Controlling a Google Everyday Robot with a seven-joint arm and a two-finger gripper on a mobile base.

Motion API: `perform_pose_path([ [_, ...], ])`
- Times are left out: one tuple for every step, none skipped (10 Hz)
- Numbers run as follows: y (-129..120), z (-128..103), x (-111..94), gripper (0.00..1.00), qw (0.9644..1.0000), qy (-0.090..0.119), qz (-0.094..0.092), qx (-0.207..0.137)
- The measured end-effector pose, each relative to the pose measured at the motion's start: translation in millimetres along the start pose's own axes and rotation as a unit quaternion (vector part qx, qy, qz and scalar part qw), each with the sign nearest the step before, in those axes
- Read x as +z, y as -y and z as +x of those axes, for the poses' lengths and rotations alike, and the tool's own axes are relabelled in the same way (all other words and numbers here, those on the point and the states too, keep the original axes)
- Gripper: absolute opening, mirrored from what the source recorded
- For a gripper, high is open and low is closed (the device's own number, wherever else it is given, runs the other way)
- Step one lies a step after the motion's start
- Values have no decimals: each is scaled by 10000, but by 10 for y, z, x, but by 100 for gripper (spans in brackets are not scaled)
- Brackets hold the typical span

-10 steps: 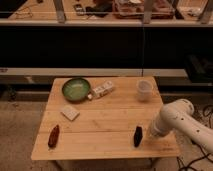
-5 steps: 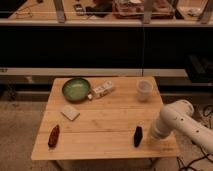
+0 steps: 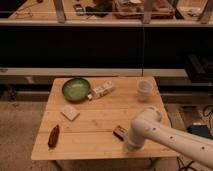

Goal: Knock the eraser over

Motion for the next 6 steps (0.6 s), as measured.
perform_pose_path([
  [140, 509, -110, 4, 9991, -195, -2, -377],
  [276, 1027, -244, 4, 9964, -376, -20, -761],
  [378, 1284, -319, 4, 9944, -463, -24, -954],
  [440, 1417, -358, 4, 9930, -504, -24, -1064],
  [473, 1489, -378, 4, 9923, -528, -24, -1123],
  [474, 1480, -376, 4, 9924, -528, -24, -1113],
])
